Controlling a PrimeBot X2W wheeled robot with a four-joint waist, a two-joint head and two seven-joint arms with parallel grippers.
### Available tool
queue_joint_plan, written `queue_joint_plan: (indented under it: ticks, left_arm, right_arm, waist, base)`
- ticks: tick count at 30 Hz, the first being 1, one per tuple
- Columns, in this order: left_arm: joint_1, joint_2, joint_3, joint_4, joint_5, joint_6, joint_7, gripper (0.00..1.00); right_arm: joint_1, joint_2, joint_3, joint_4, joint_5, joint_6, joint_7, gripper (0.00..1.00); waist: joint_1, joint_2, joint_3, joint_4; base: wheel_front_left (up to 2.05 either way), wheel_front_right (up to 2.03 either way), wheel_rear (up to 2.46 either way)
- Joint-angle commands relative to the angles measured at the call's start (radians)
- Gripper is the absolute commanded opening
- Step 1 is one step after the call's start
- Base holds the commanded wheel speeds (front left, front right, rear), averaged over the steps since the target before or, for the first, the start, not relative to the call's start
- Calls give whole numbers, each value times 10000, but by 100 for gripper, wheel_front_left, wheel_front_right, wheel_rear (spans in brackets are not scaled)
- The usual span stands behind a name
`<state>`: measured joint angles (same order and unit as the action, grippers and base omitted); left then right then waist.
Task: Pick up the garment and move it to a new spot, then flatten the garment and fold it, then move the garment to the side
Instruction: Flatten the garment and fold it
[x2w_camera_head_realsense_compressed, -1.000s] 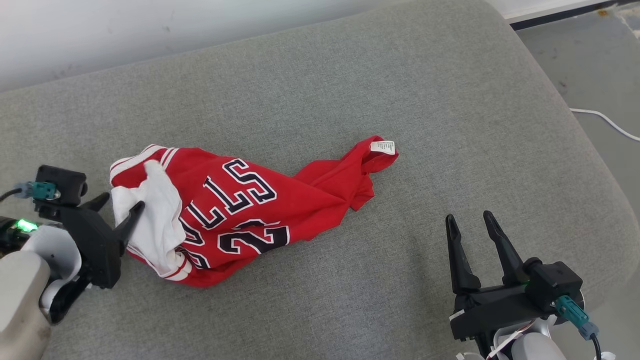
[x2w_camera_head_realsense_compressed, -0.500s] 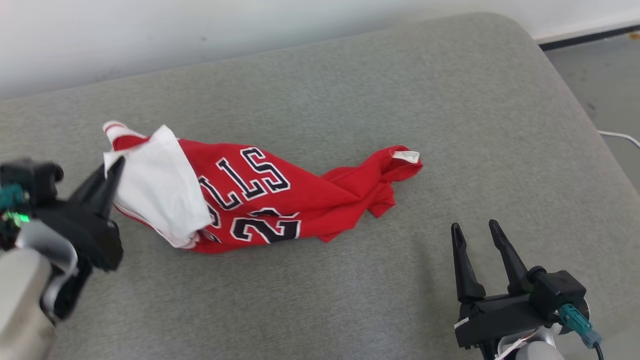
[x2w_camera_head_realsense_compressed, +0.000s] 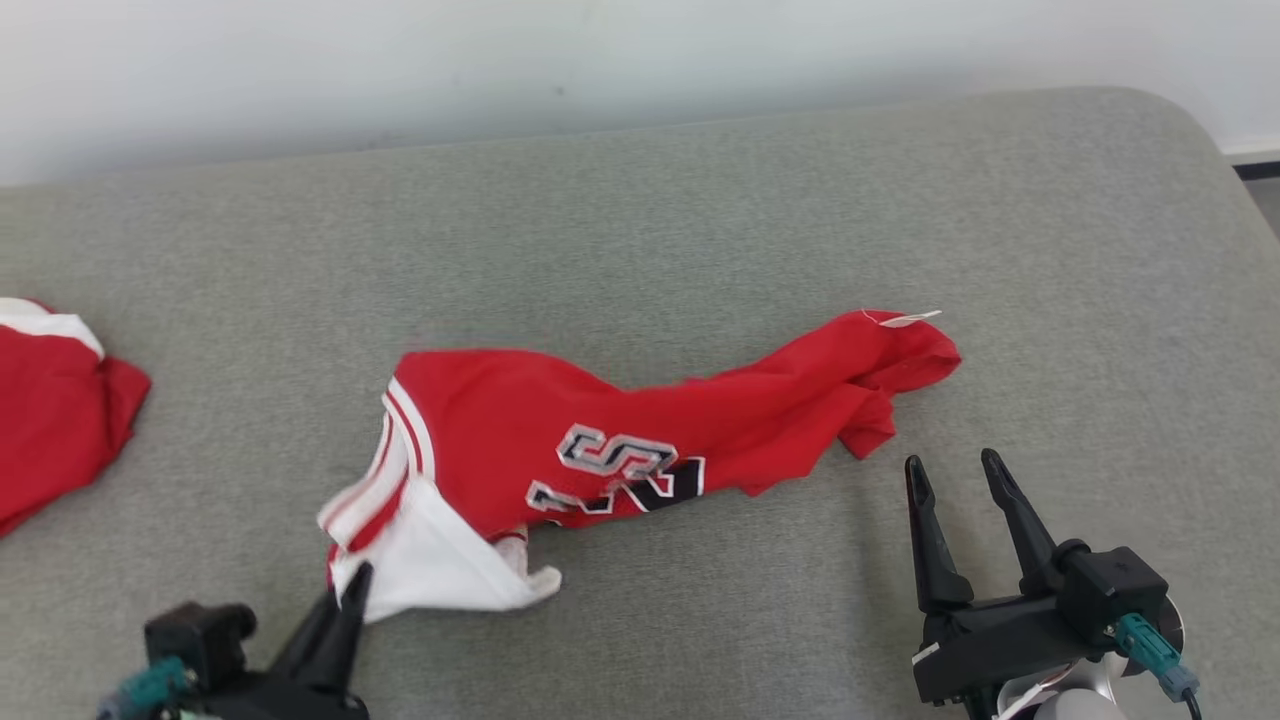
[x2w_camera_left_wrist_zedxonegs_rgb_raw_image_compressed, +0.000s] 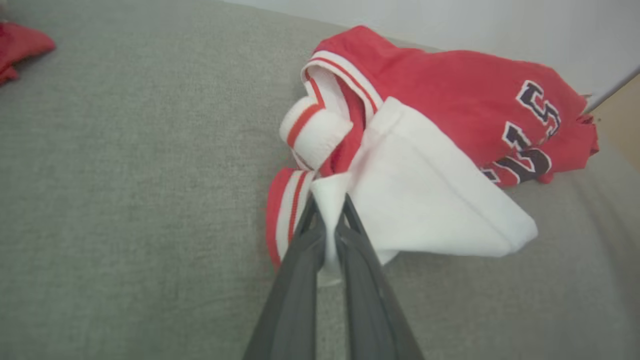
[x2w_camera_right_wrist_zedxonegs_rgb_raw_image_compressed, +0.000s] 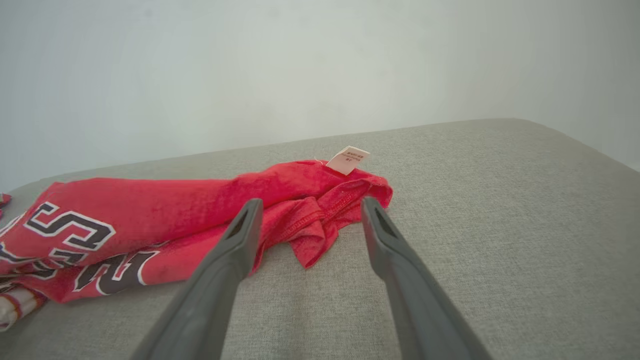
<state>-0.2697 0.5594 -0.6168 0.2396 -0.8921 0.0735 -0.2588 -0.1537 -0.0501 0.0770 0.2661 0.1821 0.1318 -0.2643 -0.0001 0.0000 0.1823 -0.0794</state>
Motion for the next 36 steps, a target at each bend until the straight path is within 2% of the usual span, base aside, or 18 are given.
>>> queue_joint_plan:
  ticks: [1, 3, 4, 5, 6, 10, 15, 20, 24, 27, 36]
  left_arm:
    - [366, -189, 29, -8, 10, 69, -56, 0]
    - [622, -394, -2, 55, 155, 111, -60, 0]
    - [706, -466, 42, 96, 209, 128, -64, 11]
    - [750, -558, 160, 79, 285, 141, -68, 52]
    - [781, -659, 349, 15, 350, 118, -71, 100]
    - [944, -855, 1240, -398, 995, 26, -65, 100]
    - [716, -809, 2184, -833, 1795, -203, -57, 100]
    - [-243, -563, 2246, -636, 2124, -474, 127, 100]
    - [-1260, -483, 2015, -319, 2403, -545, 741, 100]
    - [-1926, -365, 1879, 62, 2392, -802, 1251, 100]
    - [-2994, 235, 1600, 988, 1667, -1439, 3662, 100]
  right_arm:
    - [-9, -3, 14, 49, -74, -22, -3, 100]
    - [4, -3, 0, 71, -72, -22, -3, 100]
    - [12, -3, 7, 79, -72, -22, -3, 100]
    - [20, -3, 14, 91, -73, -22, -3, 100]
    - [33, -3, 18, 99, -74, -22, -3, 100]
    - [91, -3, 17, 131, -62, -22, -3, 100]
    - [14, -3, 122, 181, 32, -22, -3, 100]
    - [-1, -3, 204, 203, 129, -22, -3, 100]
    - [-58, -1, 200, 217, 204, -22, -3, 100]
    - [-94, -1, 247, 205, 260, -22, -3, 100]
    - [-101, -1, 294, 240, 463, -22, -3, 100]
  waist:
    - [1, 0, -42, 279]
    - [1, 0, -64, 342]
    - [1, 0, -77, 357]
    - [1, 0, -91, 371]
    - [1, 0, -110, 386]
    - [1, 0, -198, 389]
    - [1, 0, -237, 206]
    - [1, 0, -183, -131]
    - [1, 0, -59, -457]
    - [1, 0, 47, -733]
    - [1, 0, 172, -1401]
  base:
    - [0, 0, 0]
    - [0, 0, 0]
    - [0, 0, 0]
    - [0, 0, 0]
    - [0, 0, 0]
    - [0, 0, 0]
    - [0, 0, 0]
    - [0, 0, 0]
    - [0, 0, 0]
    - [0, 0, 0]
    - [0, 0, 0]
